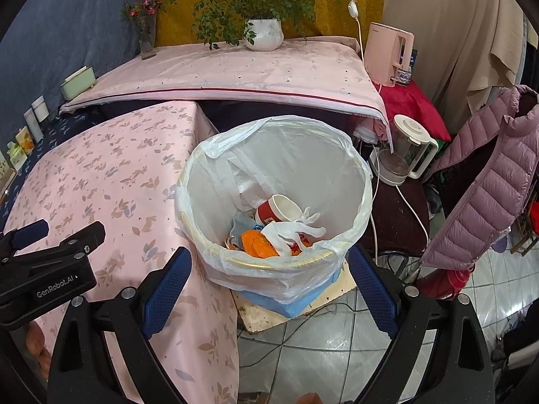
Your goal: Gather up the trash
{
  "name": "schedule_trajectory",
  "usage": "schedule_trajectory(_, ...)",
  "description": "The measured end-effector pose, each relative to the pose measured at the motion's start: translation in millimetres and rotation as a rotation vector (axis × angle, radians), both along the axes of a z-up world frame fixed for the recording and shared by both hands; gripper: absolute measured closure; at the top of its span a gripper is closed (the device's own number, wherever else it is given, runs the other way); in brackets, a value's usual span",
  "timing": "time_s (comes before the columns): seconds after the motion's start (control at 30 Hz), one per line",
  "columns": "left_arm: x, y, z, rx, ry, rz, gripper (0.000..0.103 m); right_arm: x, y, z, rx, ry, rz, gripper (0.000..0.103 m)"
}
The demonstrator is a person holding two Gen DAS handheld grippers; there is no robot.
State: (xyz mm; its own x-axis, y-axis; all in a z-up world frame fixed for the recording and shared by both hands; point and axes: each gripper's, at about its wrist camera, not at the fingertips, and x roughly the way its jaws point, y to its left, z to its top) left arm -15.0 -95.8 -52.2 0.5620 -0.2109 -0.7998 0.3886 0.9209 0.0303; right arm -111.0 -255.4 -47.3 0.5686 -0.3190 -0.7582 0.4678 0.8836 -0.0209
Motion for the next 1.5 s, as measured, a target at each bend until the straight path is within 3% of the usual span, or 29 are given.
schedule_trajectory(1.5,-5.1,-3.3,-7.6,0.010,0.006,-0.007,0.011,1.2,-0.2,-9.0,0.001,0.022,-0.001,0.013)
